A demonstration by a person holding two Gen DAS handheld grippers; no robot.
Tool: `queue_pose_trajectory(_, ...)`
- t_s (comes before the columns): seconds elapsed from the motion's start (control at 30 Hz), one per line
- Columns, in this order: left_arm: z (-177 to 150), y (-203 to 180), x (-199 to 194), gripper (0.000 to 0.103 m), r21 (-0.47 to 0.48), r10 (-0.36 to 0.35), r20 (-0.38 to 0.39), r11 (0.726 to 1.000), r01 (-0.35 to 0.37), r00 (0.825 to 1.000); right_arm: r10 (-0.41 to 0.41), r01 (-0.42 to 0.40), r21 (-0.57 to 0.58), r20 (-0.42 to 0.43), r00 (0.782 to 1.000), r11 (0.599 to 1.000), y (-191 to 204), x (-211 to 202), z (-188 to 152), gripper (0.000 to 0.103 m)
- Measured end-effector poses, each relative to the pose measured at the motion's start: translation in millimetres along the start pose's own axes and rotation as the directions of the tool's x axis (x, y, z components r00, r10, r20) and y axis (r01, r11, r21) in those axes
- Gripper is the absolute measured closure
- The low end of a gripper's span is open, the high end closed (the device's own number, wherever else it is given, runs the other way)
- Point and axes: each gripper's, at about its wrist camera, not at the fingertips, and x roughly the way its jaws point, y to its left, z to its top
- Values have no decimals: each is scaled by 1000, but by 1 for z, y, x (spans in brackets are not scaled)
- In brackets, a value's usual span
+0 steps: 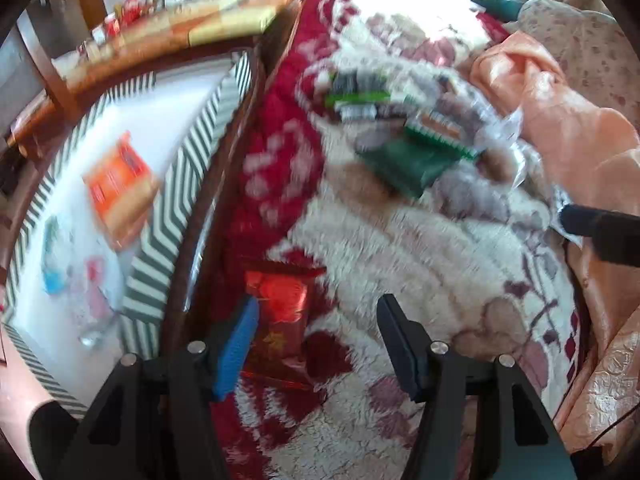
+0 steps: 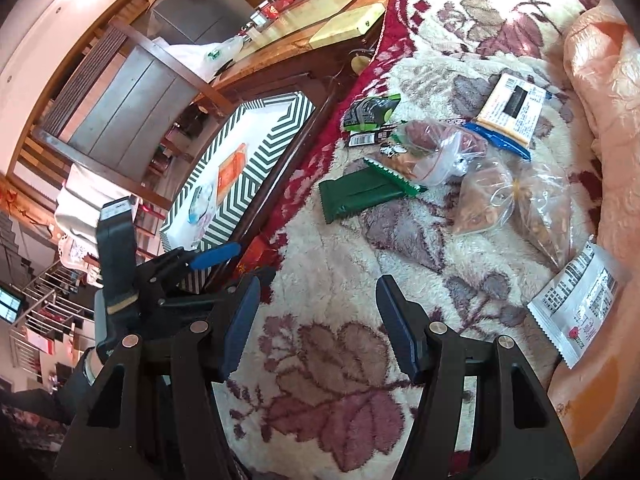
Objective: Organize snacks
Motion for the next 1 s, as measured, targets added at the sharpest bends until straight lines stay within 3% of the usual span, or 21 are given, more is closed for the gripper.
queue_pose_trajectory(0.07, -2, 2, 6, 41, 10, 27, -6, 1000, -27, 1000, 4, -4, 3, -4, 1000, 1000, 0, 2, -1, 42)
queue_pose_trajectory(0.1, -2, 3, 5, 48, 5, 27, -7, 1000, -27, 1000, 3, -3, 4, -5, 1000, 1000, 1, 4, -1, 42)
queue_pose_trajectory(0.17, 0, 8, 2, 72, -1, 47, 5, 999, -47, 999, 3, -3, 0, -15, 1000, 1000, 1, 6, -2, 42)
queue_pose_trajectory(0.37, -1, 26, -14, 86, -45, -56, 31, 997, 58, 998, -1, 2, 12, -7, 1000, 1000, 1, 6, -2, 42)
queue_pose_trajectory(0.43, 1, 29, -21, 102, -57, -82, 45, 995, 85, 996, -1, 1, 8, -8, 1000, 1000, 2, 6, -2, 42)
queue_pose_trajectory(0.53, 7, 35, -36, 102, -62, -92, 82, 993, 98, 992, -3, 3, 1, -10, 1000, 1000, 3, 6, -1, 42)
queue_pose_trajectory(0.67, 12, 41, -31, 102, -80, -131, 41, 988, 134, 990, -4, 4, 7, -13, 1000, 1000, 1, 7, -1, 42)
queue_pose_trajectory(0.8, 6, 33, -24, 95, -36, -91, -2, 995, 91, 996, -2, 3, 13, -19, 1000, 1000, 0, 8, -2, 42)
queue_pose_trajectory(0.87, 3, 28, -19, 66, -24, -79, -28, 997, 78, 997, -9, 10, 7, -30, 1000, 1000, 0, 10, -2, 42)
queue_pose_trajectory(0.9, 2, 26, -15, 38, -19, -80, -34, 997, 79, 996, -10, 11, 5, -34, 999, 1000, 0, 11, -2, 42)
queue_pose_trajectory(0.93, 2, 25, -13, 28, -17, -77, -31, 997, 77, 997, -10, 11, 7, -36, 999, 1000, 1, 13, -2, 42)
queue_pose_trajectory(1.0, 2, 22, -5, 28, -22, -77, -33, 997, 77, 996, -9, 10, 14, -41, 999, 1000, 0, 16, -2, 42)
